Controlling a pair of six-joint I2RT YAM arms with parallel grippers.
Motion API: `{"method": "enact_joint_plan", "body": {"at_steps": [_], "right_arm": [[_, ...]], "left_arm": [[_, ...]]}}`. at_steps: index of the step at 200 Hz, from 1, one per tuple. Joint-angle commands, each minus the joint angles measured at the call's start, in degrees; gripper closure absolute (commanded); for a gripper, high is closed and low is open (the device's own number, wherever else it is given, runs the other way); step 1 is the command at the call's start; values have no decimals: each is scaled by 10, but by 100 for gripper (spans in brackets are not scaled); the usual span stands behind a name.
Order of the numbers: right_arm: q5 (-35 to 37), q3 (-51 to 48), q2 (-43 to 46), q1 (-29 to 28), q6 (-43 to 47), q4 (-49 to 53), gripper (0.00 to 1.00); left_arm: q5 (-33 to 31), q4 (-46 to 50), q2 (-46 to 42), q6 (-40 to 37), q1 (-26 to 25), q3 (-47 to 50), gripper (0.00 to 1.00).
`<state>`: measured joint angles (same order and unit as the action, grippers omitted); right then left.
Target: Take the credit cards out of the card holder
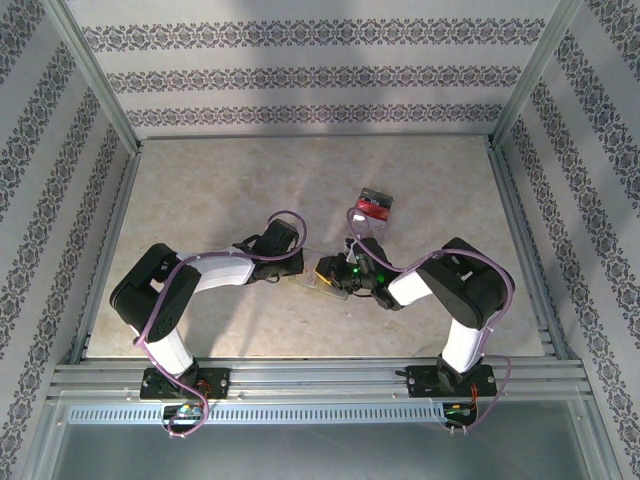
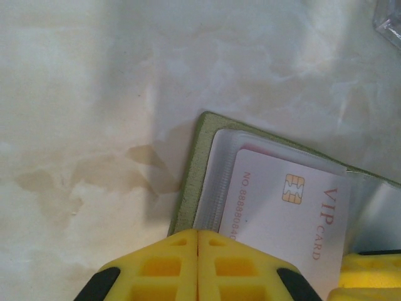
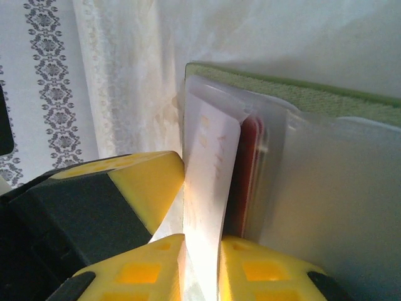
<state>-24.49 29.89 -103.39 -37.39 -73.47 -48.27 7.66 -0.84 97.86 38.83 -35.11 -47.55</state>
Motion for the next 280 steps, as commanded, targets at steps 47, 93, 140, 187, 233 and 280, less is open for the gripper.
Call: {"method": "enact_joint_plan", "body": {"at_steps": [47,93,140,187,233,280], "right_arm": [[-13,20,-35,-9,-26,-101,75],[-13,25,-51,-13,-35,-121,77],[-7,-6,-29,-6,-36,-145,80],[-1,-42,-12,7,-39,-164,82],[-1,-50,-13,10,-44,-177,86],[1,-62,-12,13,-49,-184,86]], "left_arm": [[46,-20,23,21,-2,9,98],[45,-18,22,24,-2,10,99],[21,1,25,36,-1,10,100],[15,11,38,46,0,1,100],[13,14,41,51,3,2,100],[15,12,45,55,7,5,100]]}}
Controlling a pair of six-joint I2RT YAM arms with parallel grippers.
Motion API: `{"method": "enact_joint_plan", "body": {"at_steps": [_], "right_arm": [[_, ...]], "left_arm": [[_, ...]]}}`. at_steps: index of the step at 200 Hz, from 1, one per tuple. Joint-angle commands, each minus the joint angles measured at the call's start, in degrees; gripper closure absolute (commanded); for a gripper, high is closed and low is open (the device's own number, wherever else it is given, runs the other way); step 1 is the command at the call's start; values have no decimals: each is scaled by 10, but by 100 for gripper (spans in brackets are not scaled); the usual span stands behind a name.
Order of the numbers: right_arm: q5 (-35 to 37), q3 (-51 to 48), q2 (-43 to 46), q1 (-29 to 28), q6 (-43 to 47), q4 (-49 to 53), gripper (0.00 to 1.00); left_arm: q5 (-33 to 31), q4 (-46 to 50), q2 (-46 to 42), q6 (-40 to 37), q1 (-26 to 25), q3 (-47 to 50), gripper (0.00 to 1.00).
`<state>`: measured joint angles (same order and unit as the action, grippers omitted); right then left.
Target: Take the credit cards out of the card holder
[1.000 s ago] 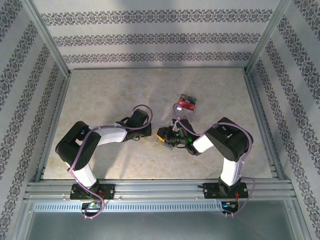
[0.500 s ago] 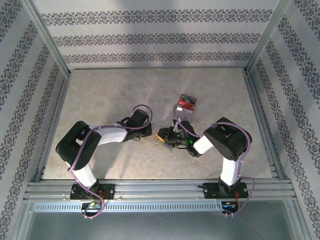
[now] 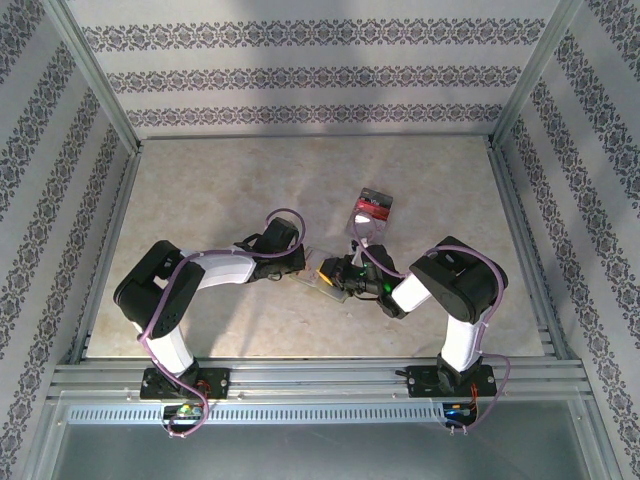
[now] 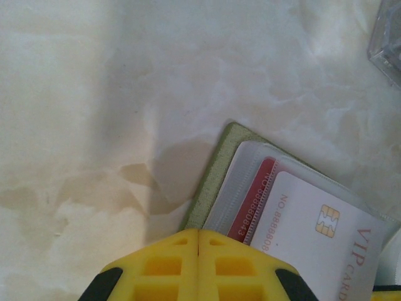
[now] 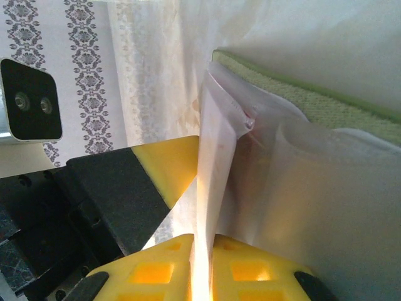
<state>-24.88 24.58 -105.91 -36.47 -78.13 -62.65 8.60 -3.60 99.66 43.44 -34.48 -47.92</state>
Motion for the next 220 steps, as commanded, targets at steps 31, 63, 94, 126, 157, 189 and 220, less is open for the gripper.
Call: {"method": "enact_joint_plan", "body": {"at_steps": [31,63,94,126,157,189,220], "right_arm": [[5,-17,13,4,-4,-42,86],[7,-21,16,5,-6,-45,85],[9,-26,23,6,-6,-48,82],[10,-33,32,8,-6,-48,82],[12,-37,33,10,-6,-48,85],[12,-39,27,10,-6,-48,93],[10,-37,22,11,-5,-48,96]], "left_arm": [[5,37,27,12,4,12,100],[5,36,26,12,4,12,100],[6,37,27,12,5,13,100],[5,36,27,12,6,12,100],[6,36,27,12,7,11,100],[7,36,22,14,8,13,100],[23,28,8,23,8,19,100]]}}
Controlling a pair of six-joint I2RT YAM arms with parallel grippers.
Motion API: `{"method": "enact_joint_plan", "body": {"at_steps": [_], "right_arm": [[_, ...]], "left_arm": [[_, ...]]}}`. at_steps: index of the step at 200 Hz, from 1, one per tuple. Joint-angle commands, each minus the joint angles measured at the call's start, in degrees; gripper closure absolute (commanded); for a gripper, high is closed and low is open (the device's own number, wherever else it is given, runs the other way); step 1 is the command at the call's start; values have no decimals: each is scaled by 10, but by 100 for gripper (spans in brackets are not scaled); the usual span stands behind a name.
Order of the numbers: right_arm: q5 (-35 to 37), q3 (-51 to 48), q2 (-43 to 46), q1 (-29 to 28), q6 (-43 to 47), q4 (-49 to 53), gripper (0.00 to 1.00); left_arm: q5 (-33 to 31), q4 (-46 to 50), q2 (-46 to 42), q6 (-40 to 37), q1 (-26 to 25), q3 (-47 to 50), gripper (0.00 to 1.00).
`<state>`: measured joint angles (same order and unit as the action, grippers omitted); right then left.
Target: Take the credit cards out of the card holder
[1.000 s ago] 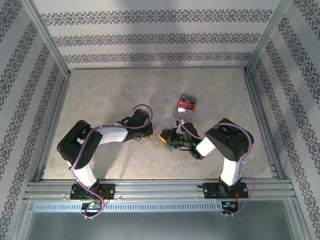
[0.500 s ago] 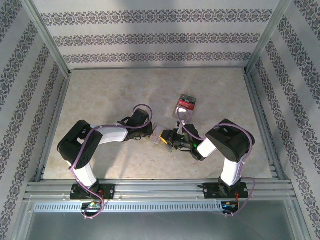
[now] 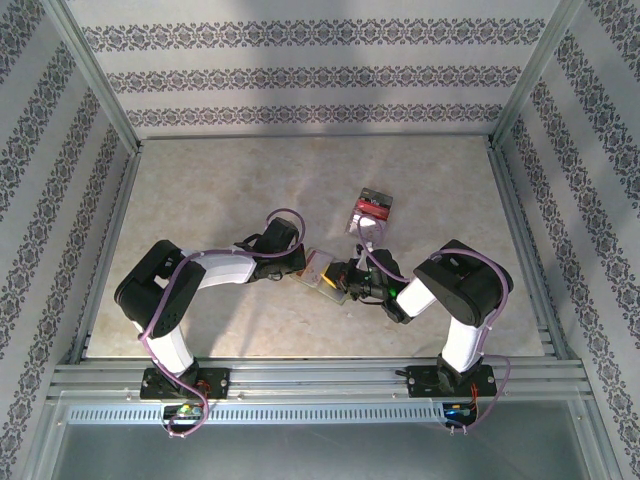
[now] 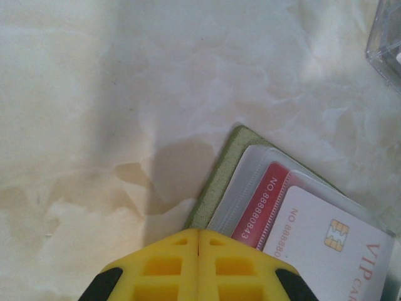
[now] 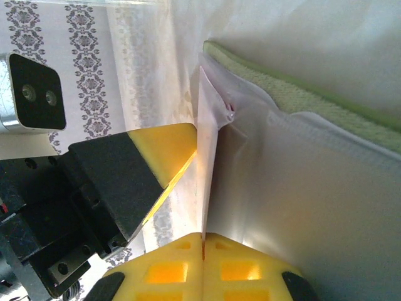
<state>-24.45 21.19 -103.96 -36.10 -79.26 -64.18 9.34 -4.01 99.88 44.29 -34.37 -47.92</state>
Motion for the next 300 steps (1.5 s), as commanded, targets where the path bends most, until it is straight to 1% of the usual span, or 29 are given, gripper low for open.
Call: {"method": "enact_joint_plan", "body": {"at_steps": [1,20,53,73,98,125,143,161,183,219,232,237,254,271,300], "right_arm": [[5,-3,2,7,6,-32,96],[3,-1,-3,7,9,-33,96],[-2,3,-16,7,16,-35,96],[-6,6,-21,8,17,-35,96],[-10,9,-26,7,16,-35,96],[-9,5,-22,7,17,-34,96],[-7,3,-21,8,17,-33,95],[-7,3,-22,7,17,-33,95],[-7,2,-21,8,16,-33,95],[-7,-1,-17,9,15,-32,95],[-6,-3,-15,9,15,-32,95],[-6,-4,-15,10,15,-32,95],[-6,-4,-15,11,15,-32,93],[-7,-2,-14,13,17,-34,89],[-9,6,-12,13,19,-38,85]], "left_arm": [[16,31,5,15,7,19,100],[23,35,-18,22,7,21,100],[13,57,-68,25,7,12,83],[16,62,-84,26,7,3,72],[41,63,-76,23,7,-8,68],[84,49,-56,15,7,-12,69],[91,49,-43,7,7,-15,73],[69,71,-30,-18,7,-27,78],[42,106,-10,-51,7,-46,78],[55,112,21,-64,5,-57,79],[49,117,26,-66,3,-57,79],[46,120,26,-67,3,-56,81],[33,134,27,-72,2,-54,86],[29,141,30,-76,1,-50,88],[42,134,41,-70,-4,-45,91]]}}
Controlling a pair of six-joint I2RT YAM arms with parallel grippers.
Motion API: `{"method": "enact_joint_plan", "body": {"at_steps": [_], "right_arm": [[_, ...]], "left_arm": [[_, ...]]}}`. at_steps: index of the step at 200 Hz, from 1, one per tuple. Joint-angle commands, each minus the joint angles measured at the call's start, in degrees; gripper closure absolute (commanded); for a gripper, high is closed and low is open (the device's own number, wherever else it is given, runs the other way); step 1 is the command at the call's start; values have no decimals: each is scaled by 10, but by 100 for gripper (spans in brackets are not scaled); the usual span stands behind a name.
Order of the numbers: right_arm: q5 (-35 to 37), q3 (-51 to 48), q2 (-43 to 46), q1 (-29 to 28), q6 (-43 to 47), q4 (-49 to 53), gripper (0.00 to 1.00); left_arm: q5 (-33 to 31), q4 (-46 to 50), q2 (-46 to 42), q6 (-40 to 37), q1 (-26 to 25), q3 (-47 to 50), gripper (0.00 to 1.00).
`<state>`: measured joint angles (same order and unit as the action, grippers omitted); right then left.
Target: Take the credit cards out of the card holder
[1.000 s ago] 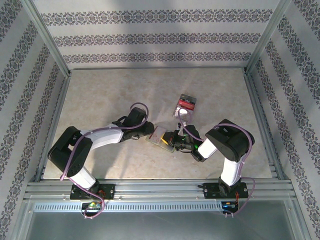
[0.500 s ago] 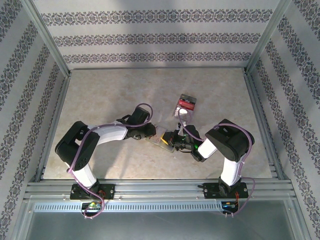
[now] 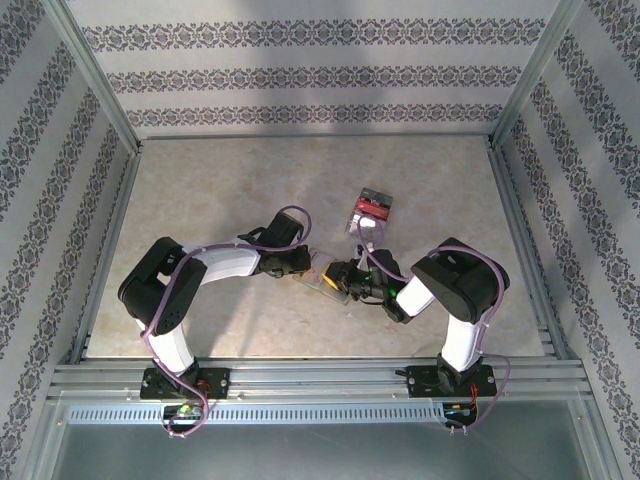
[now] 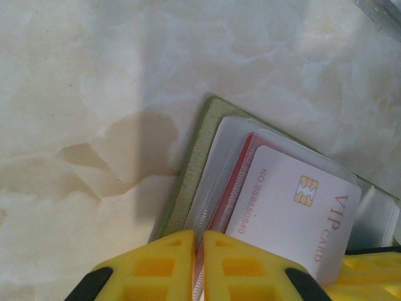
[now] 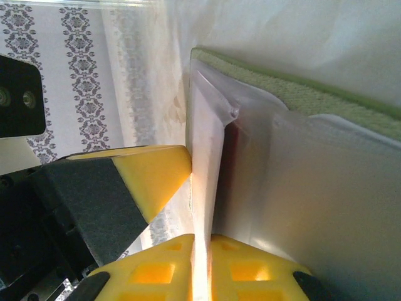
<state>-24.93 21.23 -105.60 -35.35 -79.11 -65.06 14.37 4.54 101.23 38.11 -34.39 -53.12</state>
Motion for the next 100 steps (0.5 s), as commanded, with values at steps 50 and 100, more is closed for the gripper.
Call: {"method": "enact_joint_plan", "body": {"at_steps": [50,100], "right_arm": [[-5,26,5,1,23,-33,83],[-3,38,-8,1,23,-40,75]], "left_arm": [[2,38,36,-1,-9,9,95],[9,27,39,6,-10,15,98]]}}
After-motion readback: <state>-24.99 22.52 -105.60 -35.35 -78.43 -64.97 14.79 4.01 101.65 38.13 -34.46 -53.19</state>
